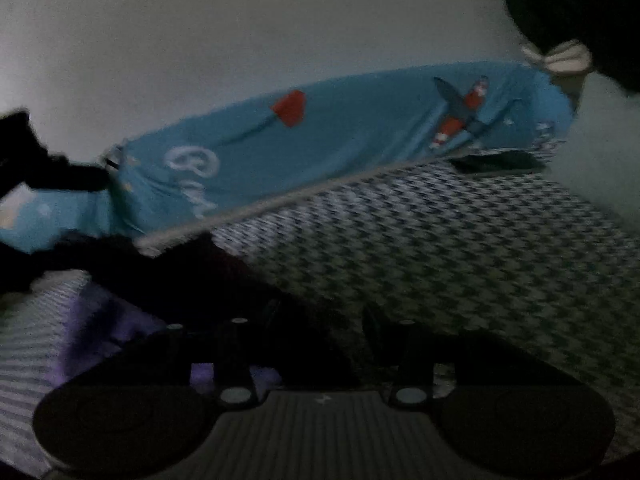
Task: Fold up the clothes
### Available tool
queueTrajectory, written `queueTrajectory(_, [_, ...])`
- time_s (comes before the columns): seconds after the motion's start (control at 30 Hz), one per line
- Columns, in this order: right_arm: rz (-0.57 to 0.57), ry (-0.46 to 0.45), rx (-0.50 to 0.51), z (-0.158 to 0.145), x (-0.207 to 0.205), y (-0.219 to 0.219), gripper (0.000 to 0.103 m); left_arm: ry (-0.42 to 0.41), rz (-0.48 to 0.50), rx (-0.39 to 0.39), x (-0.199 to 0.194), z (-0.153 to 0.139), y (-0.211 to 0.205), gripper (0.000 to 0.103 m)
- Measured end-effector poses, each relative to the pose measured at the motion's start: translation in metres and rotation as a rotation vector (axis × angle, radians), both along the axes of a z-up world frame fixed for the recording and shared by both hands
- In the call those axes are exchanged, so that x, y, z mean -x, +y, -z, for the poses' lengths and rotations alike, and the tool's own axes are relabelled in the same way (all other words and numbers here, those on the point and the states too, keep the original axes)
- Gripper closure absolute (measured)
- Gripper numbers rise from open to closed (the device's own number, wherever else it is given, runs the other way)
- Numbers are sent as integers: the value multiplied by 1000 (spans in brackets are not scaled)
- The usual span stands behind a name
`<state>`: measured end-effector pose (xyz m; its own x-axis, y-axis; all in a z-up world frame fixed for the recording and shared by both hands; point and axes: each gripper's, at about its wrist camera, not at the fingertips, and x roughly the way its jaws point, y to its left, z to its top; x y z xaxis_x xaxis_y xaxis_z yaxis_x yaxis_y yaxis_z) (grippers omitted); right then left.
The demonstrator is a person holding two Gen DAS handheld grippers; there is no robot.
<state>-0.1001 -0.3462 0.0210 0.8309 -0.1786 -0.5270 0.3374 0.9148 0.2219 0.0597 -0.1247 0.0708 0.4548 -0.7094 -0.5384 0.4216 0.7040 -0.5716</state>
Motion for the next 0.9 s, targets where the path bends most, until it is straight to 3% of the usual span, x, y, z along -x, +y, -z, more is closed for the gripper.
queueTrajectory(0.2, [-171,-85,-25,-15,-18,0,60,-19,-45,13,10,-27,35,13])
queueTrajectory(0.33, [-271,-85,-20,-15,-35,8,60,-36,-88,-34,19,-29,59,13])
queueTrajectory(0.57, [-426,-46,135,-16,-51,46,60,39,-155,-66,25,12,93,13])
queueTrajectory(0.7, [-531,-40,140,-12,-48,66,60,115,-191,-106,15,41,105,13])
queueTrajectory(0.77, [-566,-29,160,-10,-44,75,61,89,-222,-146,13,45,112,13])
queueTrajectory(0.9, [-655,-24,158,-5,-40,91,61,123,-265,-114,4,51,128,13])
